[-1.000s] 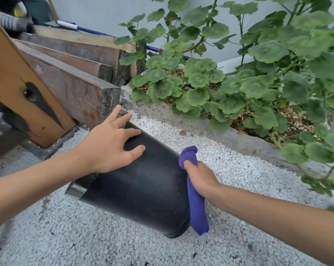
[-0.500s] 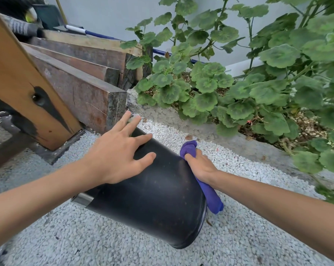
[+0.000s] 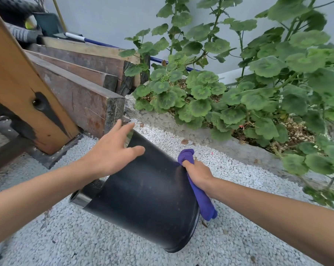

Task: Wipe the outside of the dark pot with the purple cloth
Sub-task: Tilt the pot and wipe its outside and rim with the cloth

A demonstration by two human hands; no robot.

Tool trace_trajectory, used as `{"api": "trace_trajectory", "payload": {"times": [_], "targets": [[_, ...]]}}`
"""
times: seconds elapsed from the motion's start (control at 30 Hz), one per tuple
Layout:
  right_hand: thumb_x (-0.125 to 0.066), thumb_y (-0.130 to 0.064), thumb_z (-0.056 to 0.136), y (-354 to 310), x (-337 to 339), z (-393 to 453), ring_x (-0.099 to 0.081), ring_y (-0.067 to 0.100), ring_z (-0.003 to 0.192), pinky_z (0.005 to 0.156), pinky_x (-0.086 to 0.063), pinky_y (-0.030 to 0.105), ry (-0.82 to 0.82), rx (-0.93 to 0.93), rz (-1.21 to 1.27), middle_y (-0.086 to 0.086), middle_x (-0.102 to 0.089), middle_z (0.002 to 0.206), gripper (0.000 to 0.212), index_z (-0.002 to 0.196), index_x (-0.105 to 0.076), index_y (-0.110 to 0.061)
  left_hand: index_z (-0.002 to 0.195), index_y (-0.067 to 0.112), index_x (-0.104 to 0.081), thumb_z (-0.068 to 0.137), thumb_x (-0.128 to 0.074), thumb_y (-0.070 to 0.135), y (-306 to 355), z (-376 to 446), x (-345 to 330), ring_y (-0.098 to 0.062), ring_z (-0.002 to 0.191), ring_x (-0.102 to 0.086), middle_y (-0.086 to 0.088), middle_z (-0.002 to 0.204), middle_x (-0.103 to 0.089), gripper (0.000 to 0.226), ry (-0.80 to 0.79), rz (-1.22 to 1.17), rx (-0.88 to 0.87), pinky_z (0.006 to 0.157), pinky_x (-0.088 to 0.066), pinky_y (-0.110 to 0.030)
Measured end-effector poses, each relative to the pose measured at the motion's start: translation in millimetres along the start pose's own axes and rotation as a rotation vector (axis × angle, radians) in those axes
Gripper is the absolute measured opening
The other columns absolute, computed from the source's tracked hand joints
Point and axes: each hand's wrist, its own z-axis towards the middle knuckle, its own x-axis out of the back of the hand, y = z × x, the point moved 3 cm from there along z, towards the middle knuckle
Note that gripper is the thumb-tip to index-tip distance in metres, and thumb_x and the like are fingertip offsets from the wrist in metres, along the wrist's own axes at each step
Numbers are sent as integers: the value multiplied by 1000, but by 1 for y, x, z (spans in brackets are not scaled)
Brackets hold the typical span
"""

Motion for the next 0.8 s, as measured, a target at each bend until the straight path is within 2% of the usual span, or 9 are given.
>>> {"api": "trace_trajectory", "payload": {"times": [0.07,0.17,0.3,0.37,0.43,0.53,0.63,0.73,0.8], "targets": [[-43,-44,96,4,0,-8,-64,31,95,82,-48,36,37,-23,41,11,-66,106,38,100,-64,-13,156,40,-21,84,-66,49,0,-7,-1,-14,149,-25,7,168,-4,85,-27,-125,22,116,-22,-39],[-42,-41,99,10,1,-25,-63,33,97,88,-50,39,114,-7,22,11,-67,105,37,104,-65,-12,152,48,-26,71,-71,56,6,-27,-4,-6,152,-14,12,167,-8,93,-24,-245,-67,116,-19,-36],[-41,-39,100,19,10,-57,-61,34,96,84,-48,39,263,84,-21,11,-65,107,33,110,-60,-15,149,57,-19,61,-59,74,10,-58,-2,7,149,-4,26,164,-1,99,-3,-192,-246,119,-21,-36],[-42,-38,102,29,11,-77,-60,35,98,81,-44,38,303,107,-46,13,-58,114,33,118,-55,-14,150,57,-17,63,-55,75,5,-68,-5,13,147,-1,33,161,4,97,-3,-125,-324,119,-23,-35],[-42,-37,104,37,4,-92,-58,35,107,85,-41,37,298,113,-85,14,-50,124,37,128,-50,-11,152,53,-17,67,-54,73,-3,-74,-12,14,146,-1,36,160,8,96,-16,-75,-368,118,-27,-37],[-41,-37,105,48,-4,-102,-53,32,118,95,-41,38,291,114,-141,13,-46,132,40,133,-46,-9,156,43,-14,71,-48,73,-6,-72,-25,0,151,-10,29,163,10,96,-2,44,-421,119,-27,-39],[-42,-37,104,49,-4,-102,-51,33,120,99,-42,40,309,130,-148,14,-46,133,42,135,-44,-9,159,30,-8,76,-33,73,-6,-56,-31,-22,145,-35,11,167,8,97,66,265,-405,110,-39,-40],[-43,-39,103,45,-4,-100,-51,34,118,99,-43,42,315,160,-158,13,-46,132,41,135,-45,-12,159,17,-13,77,-25,72,-1,-41,-31,-33,145,-31,-13,164,-15,99,141,458,-371,108,-43,-48],[-45,-39,101,41,-8,-99,-50,33,116,98,-44,42,305,175,-138,12,-43,131,38,131,-47,-15,154,14,-22,76,-26,72,1,-31,-28,-41,128,-43,-24,141,-41,97,194,495,-301,94,-50,-54]]}}
